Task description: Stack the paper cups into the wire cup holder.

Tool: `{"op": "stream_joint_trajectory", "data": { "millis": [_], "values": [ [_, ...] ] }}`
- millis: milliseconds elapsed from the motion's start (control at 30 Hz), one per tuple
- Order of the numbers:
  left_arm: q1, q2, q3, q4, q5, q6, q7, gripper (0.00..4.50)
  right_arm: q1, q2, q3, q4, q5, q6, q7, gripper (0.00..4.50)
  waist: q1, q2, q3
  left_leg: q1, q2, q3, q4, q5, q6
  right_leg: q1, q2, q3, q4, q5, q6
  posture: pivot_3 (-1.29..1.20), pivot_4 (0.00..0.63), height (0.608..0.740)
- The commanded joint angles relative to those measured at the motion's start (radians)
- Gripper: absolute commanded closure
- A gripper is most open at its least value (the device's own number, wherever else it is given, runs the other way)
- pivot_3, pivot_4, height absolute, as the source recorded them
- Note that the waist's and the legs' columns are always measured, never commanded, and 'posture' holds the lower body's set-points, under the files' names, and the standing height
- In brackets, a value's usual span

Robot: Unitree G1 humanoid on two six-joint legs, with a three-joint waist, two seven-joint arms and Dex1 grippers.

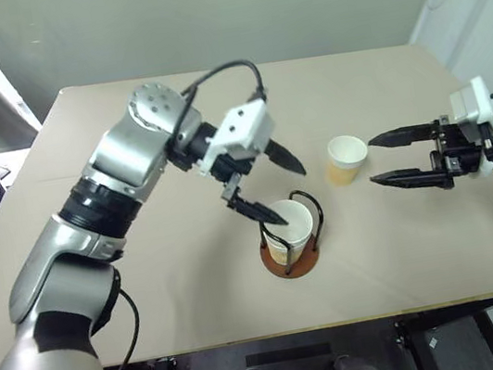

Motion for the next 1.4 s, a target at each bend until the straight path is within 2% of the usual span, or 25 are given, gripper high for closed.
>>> {"op": "stream_joint_trajectory", "data": {
  "millis": [33, 233, 467, 600, 800, 1100, 1400],
  "values": [
    [-0.042, -0.017, 0.139, 0.062, -0.012, 0.089, 0.025, 0.06, -0.05, 0.0, 0.015, 0.008, -0.036, 0.017, -0.04, 1.47, -0.001, 0.0, 0.0, 0.0, 0.0, 0.0, 0.0, 0.0, 0.0, 0.0, 0.0, 0.0, 0.0, 0.0, 0.0, 0.0, 0.15, 0.74],
    [-0.041, -0.006, 0.307, 0.115, -0.063, 0.299, 0.062, 0.06, -0.131, 0.005, 0.142, 0.059, -0.164, 0.1, -0.108, 1.47, -0.002, 0.0, 0.0, 0.0, 0.0, 0.0, -0.001, 0.0, 0.0, 0.0, 0.0, 0.0, 0.0, 0.0, 0.0, 0.0, 0.15, 0.74],
    [0.061, 0.076, 0.352, 0.049, -0.023, 0.343, 0.029, 0.06, -0.211, 0.052, 0.229, 0.161, -0.311, 0.074, -0.177, 1.47, -0.002, 0.0, 0.0, 0.0, 0.0, 0.0, -0.001, 0.0, 0.0, -0.002, 0.0, 0.0, 0.0, 0.0, 0.0, 0.0, 0.15, 0.74],
    [0.142, 0.147, 0.353, -0.005, 0.014, 0.331, 0.002, 0.06, -0.228, 0.069, 0.258, 0.214, -0.383, 0.028, -0.192, 1.47, -0.003, 0.0, 0.0, 0.0, 0.0, 0.0, -0.001, 0.0, 0.0, -0.003, 0.0, -0.001, -0.001, 0.0, 0.0, 0.0, 0.15, 0.74],
    [0.245, 0.223, 0.329, -0.013, 0.157, 0.144, -0.003, 0.06, -0.25, 0.087, 0.296, 0.294, -0.48, -0.074, -0.193, 1.47, -0.005, 0.0, 0.0, 0.0, 0.001, 0.0, -0.001, 0.0, 0.0, -0.004, 0.0, 0.001, -0.001, 0.0, 0.0, 0.0, 0.15, 0.74],
    [0.259, 0.187, 0.378, -0.077, 0.128, 0.187, 0.026, 0.06, -0.276, 0.133, 0.315, 0.316, -0.538, -0.124, -0.18, 1.47, -0.008, 0.0, 0.0, -0.001, 0.0, 0.0, -0.001, 0.0, 0.0, -0.004, 0.0, 0.001, -0.001, 0.0, 0.0, 0.0, 0.15, 0.74],
    [0.37, 0.259, 0.385, -0.261, 0.118, 0.199, -0.004, 0.06, -0.276, 0.153, 0.327, 0.301, -0.559, -0.122, -0.151, 1.47, -0.013, 0.0, 0.0, -0.001, 0.001, 0.0, -0.002, 0.0, 0.0, -0.004, 0.0, 0.001, 0.0, 0.0, 0.0, 0.0, 0.15, 0.74]
  ]
}}
